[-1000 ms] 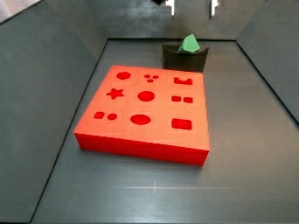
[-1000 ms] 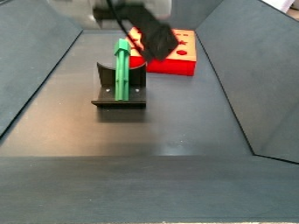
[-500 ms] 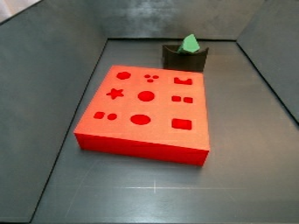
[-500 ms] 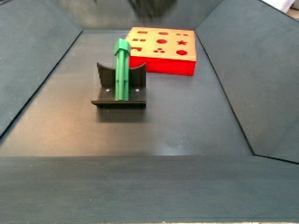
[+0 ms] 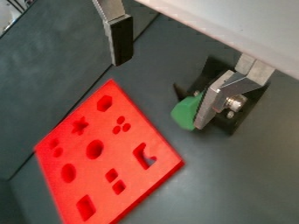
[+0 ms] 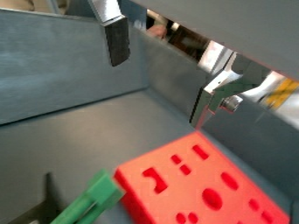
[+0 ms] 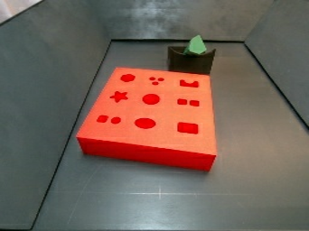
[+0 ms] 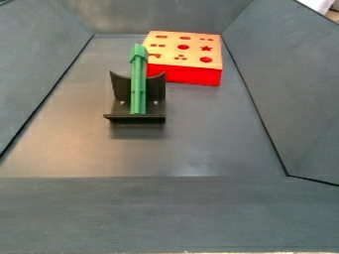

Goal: Pick up the 3 prong object. Move up. Place the 3 prong object on the fixture. Regrasp the 3 prong object. Move to above the board. Insert the 3 prong object.
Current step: Regrasp the 3 prong object.

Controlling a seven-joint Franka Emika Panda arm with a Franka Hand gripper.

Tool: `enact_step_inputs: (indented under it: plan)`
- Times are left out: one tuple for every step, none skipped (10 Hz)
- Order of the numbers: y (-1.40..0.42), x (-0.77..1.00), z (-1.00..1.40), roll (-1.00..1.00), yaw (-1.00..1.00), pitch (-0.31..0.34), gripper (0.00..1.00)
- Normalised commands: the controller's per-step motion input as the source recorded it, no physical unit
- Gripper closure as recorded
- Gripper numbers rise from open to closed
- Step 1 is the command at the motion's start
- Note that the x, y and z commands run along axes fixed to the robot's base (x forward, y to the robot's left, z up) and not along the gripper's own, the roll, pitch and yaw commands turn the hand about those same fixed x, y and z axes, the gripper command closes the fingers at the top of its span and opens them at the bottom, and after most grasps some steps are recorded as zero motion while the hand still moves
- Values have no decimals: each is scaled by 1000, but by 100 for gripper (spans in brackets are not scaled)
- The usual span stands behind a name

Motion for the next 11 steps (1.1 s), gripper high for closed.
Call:
enact_step_inputs:
  plan:
    - [-28,-13,16,1000,39,37,0]
    - [-23,-14,6,1000,40,35,0]
    - [-19,-10,9,1000,40,32,0]
    - [-20,-4,5,1000,42,30,0]
    - [-19,4,7,1000,43,28,0]
    - [-20,4,8,1000,44,28,0]
    - [-17,5,10,1000,45,30,0]
    - [-16,7,9,1000,48,37,0]
    - [-19,16,8,1000,50,43,0]
    - [-22,29,0,1000,52,50,0]
    - [-27,50,-7,1000,57,61,0]
